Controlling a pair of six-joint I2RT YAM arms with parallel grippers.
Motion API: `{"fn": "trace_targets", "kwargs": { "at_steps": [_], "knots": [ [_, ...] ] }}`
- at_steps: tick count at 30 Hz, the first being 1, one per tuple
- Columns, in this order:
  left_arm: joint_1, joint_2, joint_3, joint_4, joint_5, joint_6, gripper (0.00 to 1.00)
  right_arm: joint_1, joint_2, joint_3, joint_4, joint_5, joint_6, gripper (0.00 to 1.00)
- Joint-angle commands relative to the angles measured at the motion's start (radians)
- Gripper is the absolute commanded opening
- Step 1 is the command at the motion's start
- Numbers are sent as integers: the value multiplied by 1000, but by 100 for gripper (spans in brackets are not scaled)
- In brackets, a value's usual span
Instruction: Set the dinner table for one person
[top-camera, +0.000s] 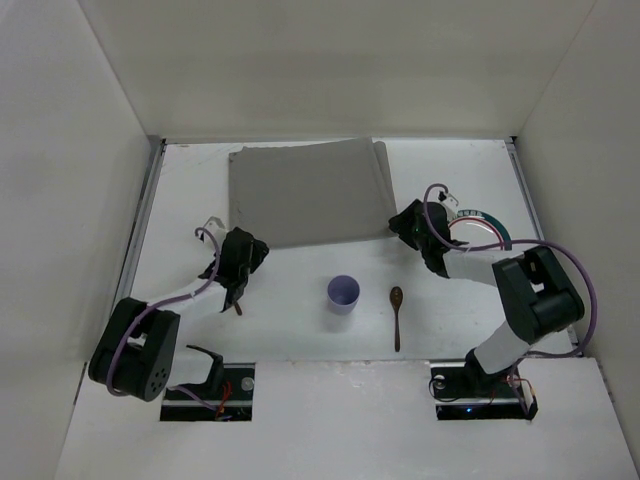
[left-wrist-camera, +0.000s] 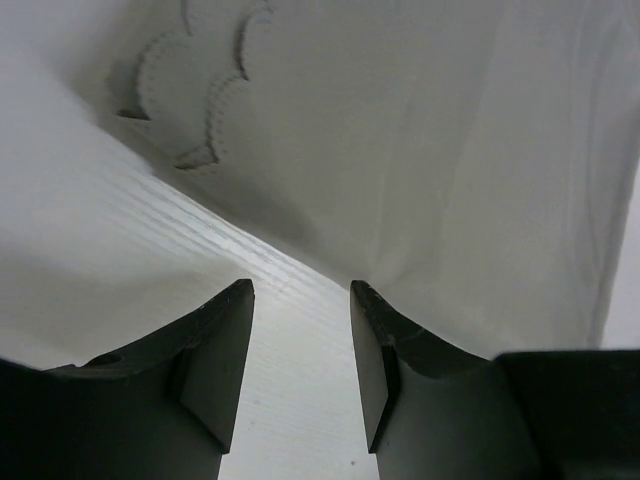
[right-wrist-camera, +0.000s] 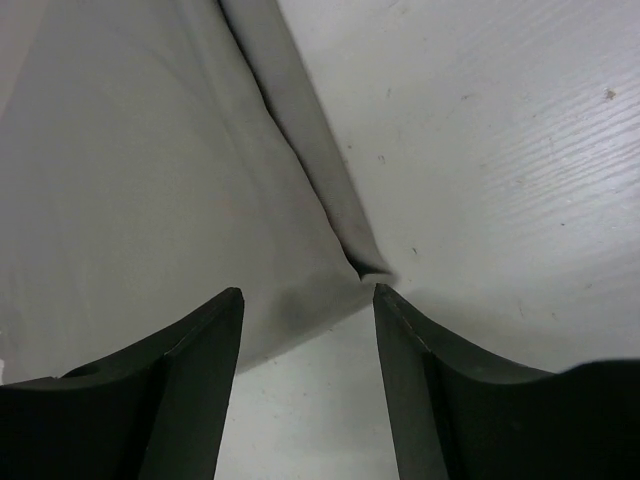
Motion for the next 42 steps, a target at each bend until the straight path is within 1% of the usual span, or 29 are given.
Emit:
{"fn": "trace_targets", "kwargs": {
  "at_steps": [1,3,5,9,12,15,17,18,21,25,26,31,33,35,36,37,39,42],
  "knots": [
    [43,13,-15,0,-6,0,41,-7,36,48,29,-9,53,59],
    [53,27,-15,-3,-15,-4,41,-10,63,66,24,-9,68,53],
    [65,43,-13,11,-26,-10,42,-16,89,85,24,-18,80,46],
    [83,78,8,32,-35,-15,42,-30,100,80,24,-14,119,21],
    [97,95,7,40,-47,-15,42,-32,41,28,32,23,125,13],
    [125,107,-4,55,-41,-21,45,-29,-47,-39,26,109,108,12],
    [129,118,-3,58,-47,-21,45,-27,-91,-76,24,120,103,12],
    [131,127,0,61,-46,-21,43,-27,-106,-92,24,113,103,12],
    [125,145,7,72,-32,-23,33,-33,-137,-124,24,78,105,12],
    [119,156,-1,75,-20,-23,16,-33,-166,-148,-7,69,100,13],
    [122,147,-9,75,-12,-23,14,-30,-172,-155,-13,69,100,13],
    [148,99,-30,67,-6,-24,14,-29,-195,-185,-22,78,105,14],
    [140,90,-21,63,2,-21,17,-29,-198,-188,-22,80,105,15],
    [123,80,-18,66,-9,-20,24,-29,-201,-191,-22,87,102,19],
    [117,78,-10,64,-15,-14,30,-29,-207,-197,-22,92,106,24],
    [114,73,-7,63,-10,-9,33,-29,-218,-202,-24,96,108,31],
    [99,32,-9,63,-4,12,43,-29,-244,-208,-24,109,99,44],
    [54,-60,-19,57,-27,84,56,-29,-334,-204,-51,77,59,58]
  ]
}}
